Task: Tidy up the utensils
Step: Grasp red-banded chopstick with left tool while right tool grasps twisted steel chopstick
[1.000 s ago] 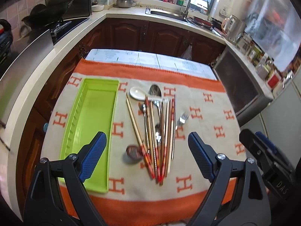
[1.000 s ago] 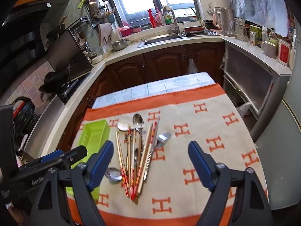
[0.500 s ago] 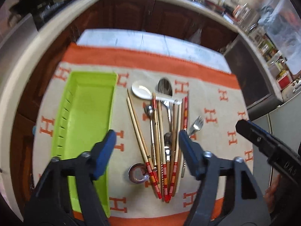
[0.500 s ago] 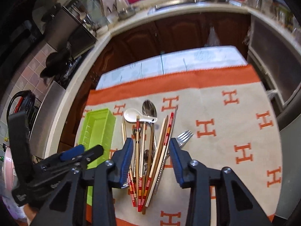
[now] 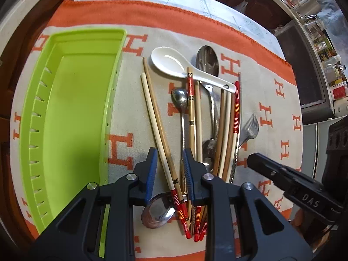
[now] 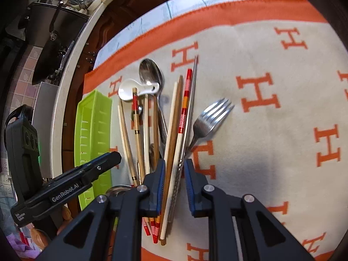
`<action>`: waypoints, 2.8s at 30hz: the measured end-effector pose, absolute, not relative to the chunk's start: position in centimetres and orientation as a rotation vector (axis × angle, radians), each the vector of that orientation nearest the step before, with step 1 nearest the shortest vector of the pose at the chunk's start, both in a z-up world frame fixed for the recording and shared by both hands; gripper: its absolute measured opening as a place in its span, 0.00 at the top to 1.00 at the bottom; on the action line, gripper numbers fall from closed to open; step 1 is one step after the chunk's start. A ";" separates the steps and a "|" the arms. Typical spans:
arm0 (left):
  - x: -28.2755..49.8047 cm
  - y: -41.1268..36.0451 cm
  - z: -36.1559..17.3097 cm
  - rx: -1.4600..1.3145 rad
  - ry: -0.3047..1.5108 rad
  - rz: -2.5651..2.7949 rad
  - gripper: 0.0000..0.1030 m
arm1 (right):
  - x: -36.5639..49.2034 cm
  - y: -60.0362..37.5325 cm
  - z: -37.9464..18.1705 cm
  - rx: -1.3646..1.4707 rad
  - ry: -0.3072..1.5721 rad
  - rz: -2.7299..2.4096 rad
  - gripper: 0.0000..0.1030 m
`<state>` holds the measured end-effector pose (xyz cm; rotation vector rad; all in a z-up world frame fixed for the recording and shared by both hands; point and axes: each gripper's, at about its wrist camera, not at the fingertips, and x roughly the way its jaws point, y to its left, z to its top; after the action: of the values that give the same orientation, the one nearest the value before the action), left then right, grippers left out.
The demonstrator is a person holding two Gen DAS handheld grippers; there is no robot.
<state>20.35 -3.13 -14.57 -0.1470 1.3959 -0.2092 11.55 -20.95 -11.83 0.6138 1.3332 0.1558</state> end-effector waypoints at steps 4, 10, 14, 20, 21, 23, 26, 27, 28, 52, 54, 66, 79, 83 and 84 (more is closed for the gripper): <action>20.4 -3.2 -15.4 -0.153 1.421 -0.200 0.79 | 11.8 -20.8 -13.1 0.632 1.362 0.170 0.83; 20.6 -3.2 -16.3 -0.163 1.463 -0.195 0.79 | 11.4 -20.8 -14.2 0.668 1.354 0.188 0.96; 20.5 -3.4 -17.1 -0.177 1.488 -0.199 0.79 | 10.9 -21.0 -13.7 0.664 1.326 0.191 1.00; 20.3 -3.5 -17.9 -0.190 1.497 -0.201 0.80 | 10.4 -21.1 -13.3 0.677 1.314 0.196 1.00; 20.2 -3.6 -18.0 -0.189 1.496 -0.200 0.84 | 10.3 -21.2 -13.4 0.683 1.315 0.199 1.00; 20.1 -3.4 -18.1 -0.194 1.498 -0.206 0.88 | 10.1 -21.2 -13.2 0.682 1.309 0.197 1.00; 19.9 -3.6 -18.1 -0.198 1.487 -0.215 0.94 | 9.9 -21.4 -13.1 0.700 1.307 0.208 0.99; 19.8 -3.7 -18.3 -0.213 1.490 -0.227 0.94 | 9.9 -21.5 -13.1 0.705 1.305 0.206 0.98; 19.8 -3.7 -18.3 -0.215 1.489 -0.225 0.94 | 9.9 -21.5 -13.1 0.709 1.304 0.204 0.94; 19.2 -2.1 -17.2 -0.263 1.471 -0.229 0.95 | 9.9 -20.5 -15.2 0.758 1.353 0.233 0.85; 19.2 -2.2 -17.4 -0.270 1.474 -0.232 0.95 | 9.7 -20.7 -15.1 0.766 1.349 0.234 0.85; 19.1 -1.6 -17.5 -0.276 1.472 -0.215 0.95 | 9.5 -21.1 -15.1 0.780 1.331 0.249 0.88; 18.8 -1.9 -17.3 -0.239 1.478 -0.222 0.87 | 9.5 -21.0 -14.9 0.789 1.322 0.249 0.89; 18.5 -2.0 -17.0 -0.238 1.471 -0.242 0.82 | 9.6 -21.1 -15.2 0.797 1.326 0.248 0.89; 18.6 -2.1 -17.0 -0.237 1.466 -0.243 0.82 | 9.6 -21.0 -15.3 0.801 1.327 0.251 0.89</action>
<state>18.55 -2.08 -17.01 -0.2373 1.4665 -0.2430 9.57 -21.03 -15.25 0.8007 1.3267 0.2513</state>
